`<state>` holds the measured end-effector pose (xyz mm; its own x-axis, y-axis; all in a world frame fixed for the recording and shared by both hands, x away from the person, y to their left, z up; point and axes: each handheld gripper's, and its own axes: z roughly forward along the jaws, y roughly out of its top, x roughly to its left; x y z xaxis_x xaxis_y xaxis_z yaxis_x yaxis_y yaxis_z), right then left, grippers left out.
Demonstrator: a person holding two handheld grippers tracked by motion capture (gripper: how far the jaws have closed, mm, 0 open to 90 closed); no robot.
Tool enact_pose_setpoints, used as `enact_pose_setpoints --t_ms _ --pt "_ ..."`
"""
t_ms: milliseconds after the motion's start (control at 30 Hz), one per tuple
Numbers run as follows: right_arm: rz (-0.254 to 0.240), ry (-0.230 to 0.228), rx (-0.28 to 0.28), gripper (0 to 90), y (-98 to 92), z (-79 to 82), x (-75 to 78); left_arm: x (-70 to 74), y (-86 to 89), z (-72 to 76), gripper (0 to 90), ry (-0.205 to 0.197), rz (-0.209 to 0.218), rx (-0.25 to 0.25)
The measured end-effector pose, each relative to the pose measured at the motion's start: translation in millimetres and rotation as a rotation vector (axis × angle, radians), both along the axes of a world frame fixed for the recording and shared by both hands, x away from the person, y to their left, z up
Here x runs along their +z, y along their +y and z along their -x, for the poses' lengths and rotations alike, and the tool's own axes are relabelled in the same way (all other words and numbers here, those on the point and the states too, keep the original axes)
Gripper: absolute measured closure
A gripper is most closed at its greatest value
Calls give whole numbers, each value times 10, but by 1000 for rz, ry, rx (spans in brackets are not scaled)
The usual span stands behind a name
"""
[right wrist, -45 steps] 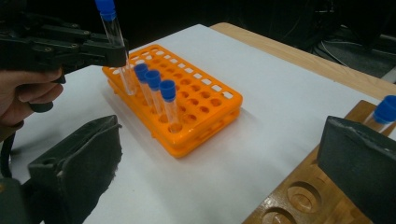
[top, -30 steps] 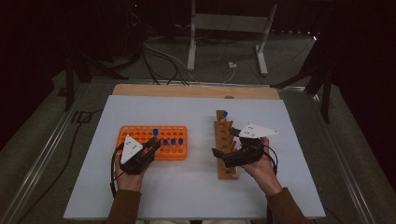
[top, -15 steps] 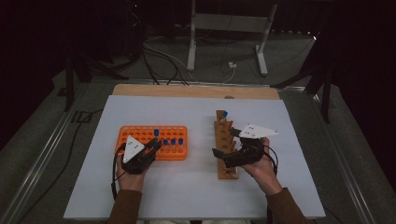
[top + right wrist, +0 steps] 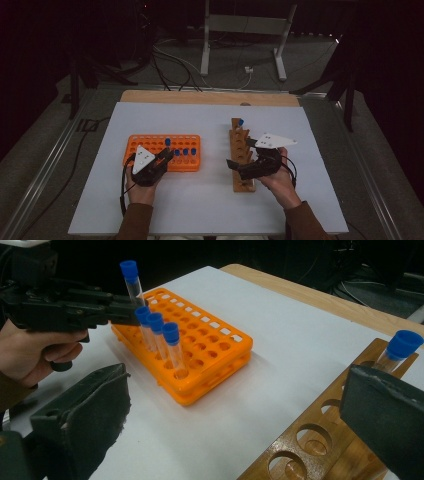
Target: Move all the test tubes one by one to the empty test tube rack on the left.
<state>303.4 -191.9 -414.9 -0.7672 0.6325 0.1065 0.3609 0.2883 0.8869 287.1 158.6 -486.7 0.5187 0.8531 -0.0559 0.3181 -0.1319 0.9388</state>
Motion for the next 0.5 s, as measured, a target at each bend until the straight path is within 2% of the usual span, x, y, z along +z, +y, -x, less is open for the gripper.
enact_pose_setpoints --t_ms 167,467,500 --pt "1 0 2 0 0 1 -6 -69 2 -23 778 28 -23 4" --pt "-2 1 0 0 -16 3 -3 -100 -26 -20 778 45 -60 0" --pt "-1 1 1 0 -19 3 -3 -102 -29 -19 778 47 -74 -1"
